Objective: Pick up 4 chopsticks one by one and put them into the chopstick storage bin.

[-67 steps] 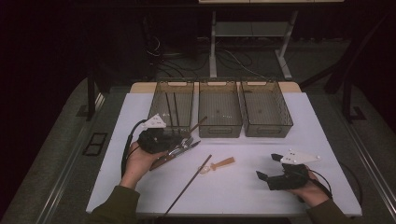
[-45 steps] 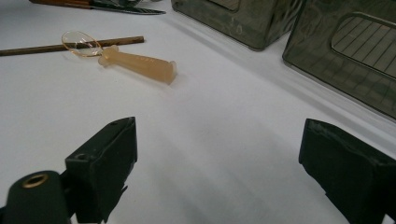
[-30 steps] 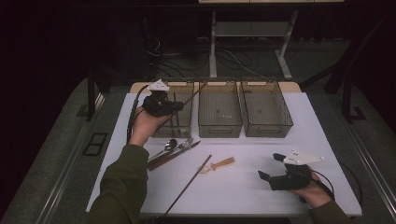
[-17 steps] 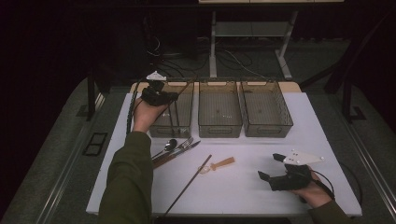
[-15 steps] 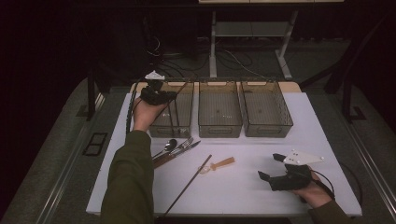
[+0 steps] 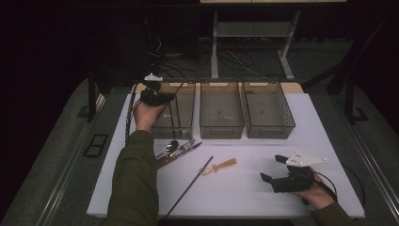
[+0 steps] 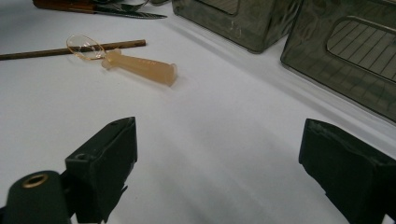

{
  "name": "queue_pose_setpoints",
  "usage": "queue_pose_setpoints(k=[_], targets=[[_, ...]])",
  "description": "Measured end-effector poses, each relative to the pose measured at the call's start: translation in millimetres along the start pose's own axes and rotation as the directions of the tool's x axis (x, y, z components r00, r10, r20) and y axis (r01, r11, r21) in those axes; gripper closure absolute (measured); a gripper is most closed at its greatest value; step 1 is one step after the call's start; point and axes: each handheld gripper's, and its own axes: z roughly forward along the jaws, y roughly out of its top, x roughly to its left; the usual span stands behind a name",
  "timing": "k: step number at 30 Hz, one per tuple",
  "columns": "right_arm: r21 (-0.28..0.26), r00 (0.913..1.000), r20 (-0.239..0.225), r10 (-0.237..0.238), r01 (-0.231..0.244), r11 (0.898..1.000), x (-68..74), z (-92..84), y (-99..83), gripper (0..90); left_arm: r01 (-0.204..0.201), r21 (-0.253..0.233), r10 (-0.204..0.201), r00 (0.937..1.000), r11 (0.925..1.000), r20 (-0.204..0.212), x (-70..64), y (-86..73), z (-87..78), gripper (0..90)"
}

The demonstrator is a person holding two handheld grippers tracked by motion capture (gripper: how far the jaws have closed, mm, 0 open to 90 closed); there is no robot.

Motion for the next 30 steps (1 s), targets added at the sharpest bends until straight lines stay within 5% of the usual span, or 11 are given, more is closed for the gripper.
queue_pose_setpoints(k=[9,18,30], targets=[[0.002,1.0000,-0.003,0.000,0.000,1.000,0.6,-0.4,-0.1,11.7,0.024,0.042,-0.022,0.9986,0.9988,-0.048,-1.3,-3.5,6.4,76.8],[0.002,1.0000,-0.002,0.000,0.000,1.000,0.7,-0.2,0.0,11.7,0.025,0.031,-0.024,0.9995,0.9992,-0.022,-3.6,-1.7,3.6,65.4],[0.002,1.0000,0.004,0.002,-0.002,1.000,0.4,-0.5,0.0,11.7,0.016,0.023,-0.016,0.9999,0.9996,0.006,-16.4,0.1,-20.9,45.8]])
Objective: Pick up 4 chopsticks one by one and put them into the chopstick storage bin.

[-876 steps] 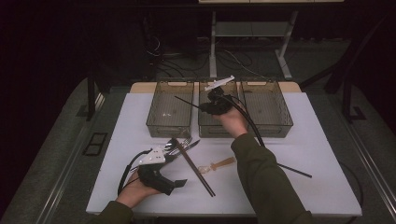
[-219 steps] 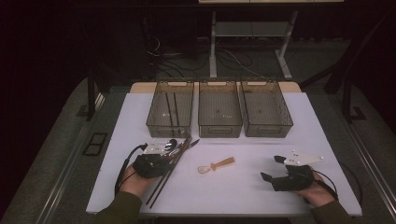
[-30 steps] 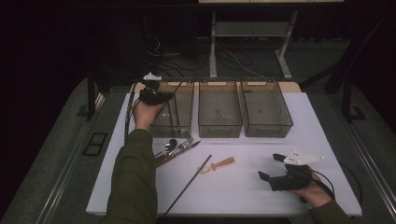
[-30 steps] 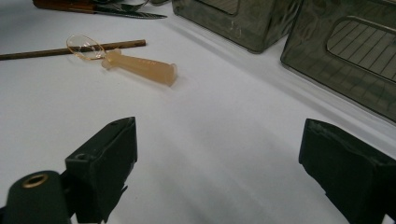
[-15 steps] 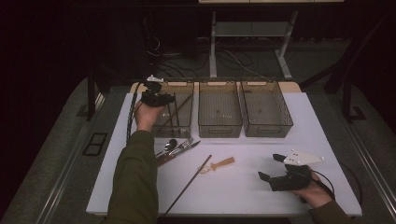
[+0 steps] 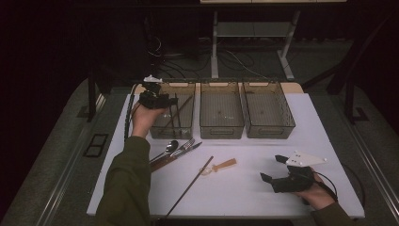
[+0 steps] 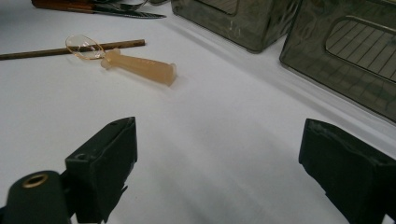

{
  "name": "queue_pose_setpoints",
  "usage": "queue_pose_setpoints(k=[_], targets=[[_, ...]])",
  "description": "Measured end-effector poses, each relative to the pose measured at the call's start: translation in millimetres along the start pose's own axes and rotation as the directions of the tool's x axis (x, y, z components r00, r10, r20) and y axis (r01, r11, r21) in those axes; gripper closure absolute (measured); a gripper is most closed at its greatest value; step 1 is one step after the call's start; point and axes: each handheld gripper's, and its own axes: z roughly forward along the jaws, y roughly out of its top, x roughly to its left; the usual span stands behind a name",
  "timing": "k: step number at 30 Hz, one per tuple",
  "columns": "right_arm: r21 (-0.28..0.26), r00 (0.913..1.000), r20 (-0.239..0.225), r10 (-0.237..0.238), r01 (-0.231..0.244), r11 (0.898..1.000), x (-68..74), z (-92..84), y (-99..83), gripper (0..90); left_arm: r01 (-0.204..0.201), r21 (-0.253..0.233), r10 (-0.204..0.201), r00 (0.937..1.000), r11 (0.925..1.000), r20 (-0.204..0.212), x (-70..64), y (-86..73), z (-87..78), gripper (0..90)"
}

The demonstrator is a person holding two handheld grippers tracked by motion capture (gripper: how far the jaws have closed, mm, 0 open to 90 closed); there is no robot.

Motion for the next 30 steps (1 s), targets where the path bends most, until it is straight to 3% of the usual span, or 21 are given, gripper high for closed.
queue_pose_setpoints(k=[12,22,30], targets=[[0.000,1.0000,0.003,-0.001,0.001,1.000,0.1,0.0,0.0,11.7,-0.089,0.000,0.088,0.9954,0.9961,0.038,-32.7,-10.8,-25.5,37.2],[0.002,1.0000,0.007,-0.001,0.001,1.000,0.3,0.2,0.0,11.7,-0.130,-0.002,0.130,0.9870,0.9915,0.094,-64.9,-43.1,-42.6,35.3],[0.002,0.9999,0.015,-0.003,0.003,1.000,0.4,0.8,-0.3,11.7,-0.132,-0.004,0.131,0.9839,0.9913,0.122,-81.8,-71.6,-50.2,35.7]])
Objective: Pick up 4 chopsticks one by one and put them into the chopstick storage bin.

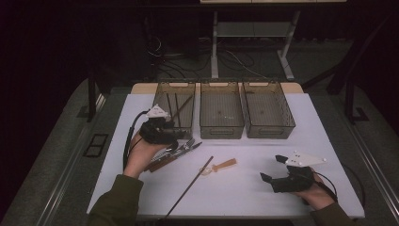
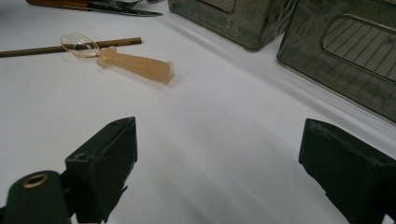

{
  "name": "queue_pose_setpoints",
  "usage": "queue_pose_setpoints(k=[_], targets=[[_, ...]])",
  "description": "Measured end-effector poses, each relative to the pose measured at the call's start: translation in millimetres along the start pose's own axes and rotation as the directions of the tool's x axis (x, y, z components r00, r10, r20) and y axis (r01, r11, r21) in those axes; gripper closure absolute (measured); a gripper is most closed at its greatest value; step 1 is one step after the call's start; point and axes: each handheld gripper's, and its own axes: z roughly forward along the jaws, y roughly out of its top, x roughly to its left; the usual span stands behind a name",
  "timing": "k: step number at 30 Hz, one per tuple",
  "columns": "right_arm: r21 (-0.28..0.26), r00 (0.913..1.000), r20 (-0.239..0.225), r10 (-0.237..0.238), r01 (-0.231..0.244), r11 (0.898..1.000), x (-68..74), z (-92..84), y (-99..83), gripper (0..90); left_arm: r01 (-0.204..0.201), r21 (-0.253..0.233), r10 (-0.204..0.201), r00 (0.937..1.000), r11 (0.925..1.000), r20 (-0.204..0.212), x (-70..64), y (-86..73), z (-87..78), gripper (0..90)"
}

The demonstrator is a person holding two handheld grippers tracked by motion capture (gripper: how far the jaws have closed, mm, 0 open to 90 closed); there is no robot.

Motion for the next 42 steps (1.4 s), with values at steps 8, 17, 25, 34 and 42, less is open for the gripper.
queue_pose_setpoints(k=[8,17,25,34,42], targets=[[0.002,1.0000,0.002,0.002,-0.002,1.000,-0.4,0.3,-0.1,11.7,-0.005,0.005,0.005,0.9998,1.0000,0.019,-14.4,-25.9,-3.4,45.9],[0.000,1.0000,0.006,0.002,-0.002,1.000,-0.5,0.3,-0.3,11.7,-0.043,0.033,0.041,0.9976,0.9985,0.056,-30.0,-44.3,-7.0,66.4],[0.003,0.9999,0.009,-0.006,0.006,1.000,0.4,0.7,-0.2,11.8,-0.051,0.092,0.041,0.9931,0.9945,0.110,-42.8,-60.3,-0.7,70.9],[0.006,0.9999,0.008,-0.011,0.010,1.000,0.9,0.8,-0.2,11.7,-0.052,0.111,0.037,0.9910,0.9925,0.129,-56.9,-68.4,4.4,73.2],[0.006,0.9999,0.009,-0.013,0.012,1.000,1.1,1.1,-0.1,11.7,-0.052,0.141,0.029,0.9861,0.9886,0.163,-69.3,-72.5,11.6,71.3]])
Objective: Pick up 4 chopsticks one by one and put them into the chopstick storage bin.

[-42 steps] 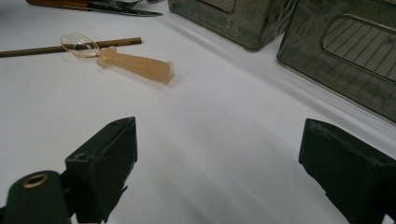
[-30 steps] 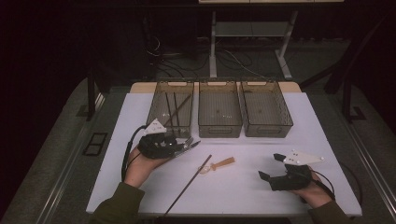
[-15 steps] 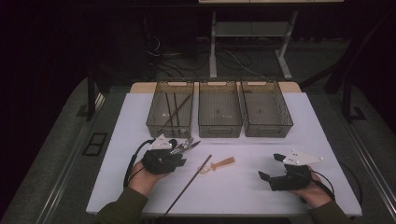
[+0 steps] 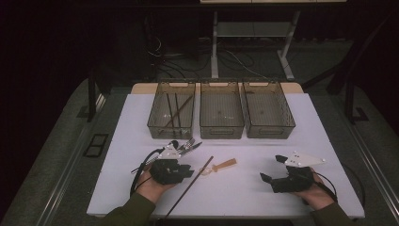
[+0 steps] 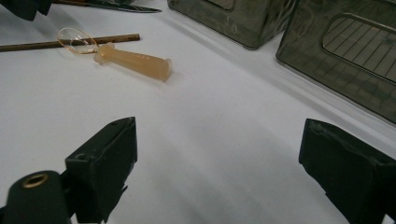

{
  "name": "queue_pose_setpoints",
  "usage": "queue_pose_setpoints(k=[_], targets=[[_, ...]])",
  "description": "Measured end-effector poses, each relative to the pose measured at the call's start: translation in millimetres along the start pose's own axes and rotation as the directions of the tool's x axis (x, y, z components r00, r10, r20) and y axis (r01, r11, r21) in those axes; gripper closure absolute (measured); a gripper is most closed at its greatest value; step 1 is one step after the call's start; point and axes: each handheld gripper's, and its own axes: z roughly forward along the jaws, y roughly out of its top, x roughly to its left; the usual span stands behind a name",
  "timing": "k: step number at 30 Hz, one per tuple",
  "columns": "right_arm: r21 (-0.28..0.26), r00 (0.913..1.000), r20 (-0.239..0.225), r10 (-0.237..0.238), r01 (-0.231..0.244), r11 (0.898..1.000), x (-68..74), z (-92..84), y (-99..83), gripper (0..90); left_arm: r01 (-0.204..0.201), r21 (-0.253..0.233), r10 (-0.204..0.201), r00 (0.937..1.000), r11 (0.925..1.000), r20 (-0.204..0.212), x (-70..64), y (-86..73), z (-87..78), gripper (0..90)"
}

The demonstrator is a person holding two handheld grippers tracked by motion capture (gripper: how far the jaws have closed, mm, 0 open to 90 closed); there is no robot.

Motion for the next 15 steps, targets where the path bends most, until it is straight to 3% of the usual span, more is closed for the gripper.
queue_pose_setpoints(k=[8,15], targets=[[0.002,1.0000,0.002,-0.001,0.001,1.000,0.2,0.4,-0.1,11.7,0.009,0.034,-0.010,0.9995,0.9994,0.029,-4.3,-1.3,8.8,70.6],[0.002,1.0000,0.004,-0.005,0.005,1.000,0.2,0.5,0.0,11.7,-0.027,0.085,0.025,0.9992,0.9960,0.032,-8.6,-1.6,17.6,71.6]])
